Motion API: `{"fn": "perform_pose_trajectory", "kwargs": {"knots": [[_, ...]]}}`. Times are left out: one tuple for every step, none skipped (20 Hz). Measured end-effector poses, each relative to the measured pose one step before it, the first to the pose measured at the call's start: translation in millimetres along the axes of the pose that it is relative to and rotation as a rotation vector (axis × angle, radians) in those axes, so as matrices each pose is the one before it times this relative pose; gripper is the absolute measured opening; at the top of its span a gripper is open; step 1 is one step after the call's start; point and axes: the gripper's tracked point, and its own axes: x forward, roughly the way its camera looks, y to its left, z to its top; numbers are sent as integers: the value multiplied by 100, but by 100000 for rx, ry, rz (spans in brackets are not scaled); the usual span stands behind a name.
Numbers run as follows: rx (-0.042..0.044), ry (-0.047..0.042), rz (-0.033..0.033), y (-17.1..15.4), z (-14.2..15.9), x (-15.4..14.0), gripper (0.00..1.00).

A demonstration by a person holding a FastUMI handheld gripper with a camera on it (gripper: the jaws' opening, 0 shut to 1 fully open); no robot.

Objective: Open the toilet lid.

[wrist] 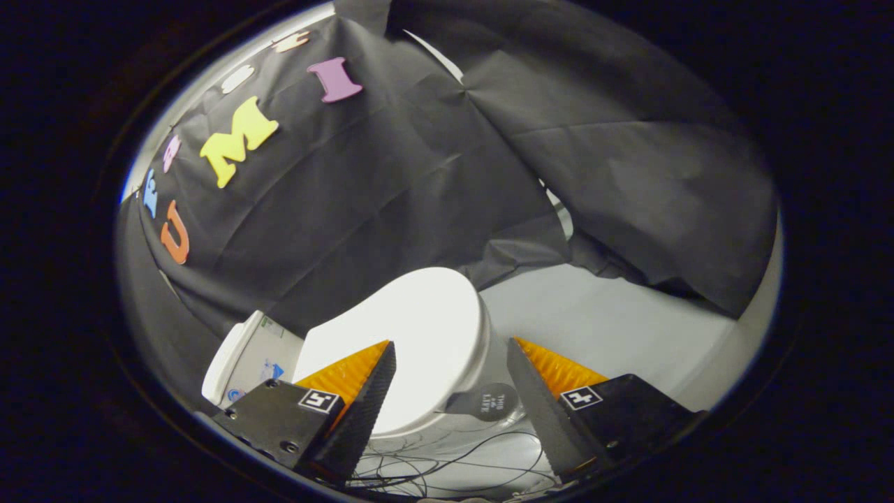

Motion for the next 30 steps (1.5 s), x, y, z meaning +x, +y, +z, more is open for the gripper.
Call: {"fn": "perform_pose_trajectory", "kwargs": {"knots": [[3629,1639,-543,-676,-332,195,100],[4002,1229,606,-538,-224,113,100],[3720,1712,-71,-650,-577,286,99],[3123,1861,-125,-617,-325,329,99],[2724,1634,108,-417,-346,288,99],[1927,2043,380,-166,-305,219,99],[1139,1868,500,58,-639,279,98],[639,1473,480,18,-331,235,97],[173,944,40,26,-371,365,96],[427,1093,-367,-31,-295,249,95],[603,600,-747,-221,-34,272,93],[771,919,-172,-159,-62,217,92],[1354,939,483,-128,-216,-56,91],[951,1577,551,-75,-213,15,89],[1211,943,127,-279,-347,184,83],[1368,1099,1055,10,-115,150,80],[1017,973,610,66,-256,93,75],[-58,758,35,-1,-183,178,70],[-510,611,294,79,-391,356,66],[-1390,619,25,133,-189,121,61],[-2742,591,-1601,-496,-49,293,52],[-1533,-413,208,18,14,-100,47],[-123,351,312,80,208,-49,45],[2022,393,1425,192,419,-272,43],[2664,615,1851,236,-210,66,41],[2162,363,1936,186,102,-19,39],[1739,49,1614,110,-196,47,36],[682,-664,1613,-69,199,-222,33],[-225,-499,1099,-1,164,-247,29],[-936,-185,864,57,-69,-184,24]]}}
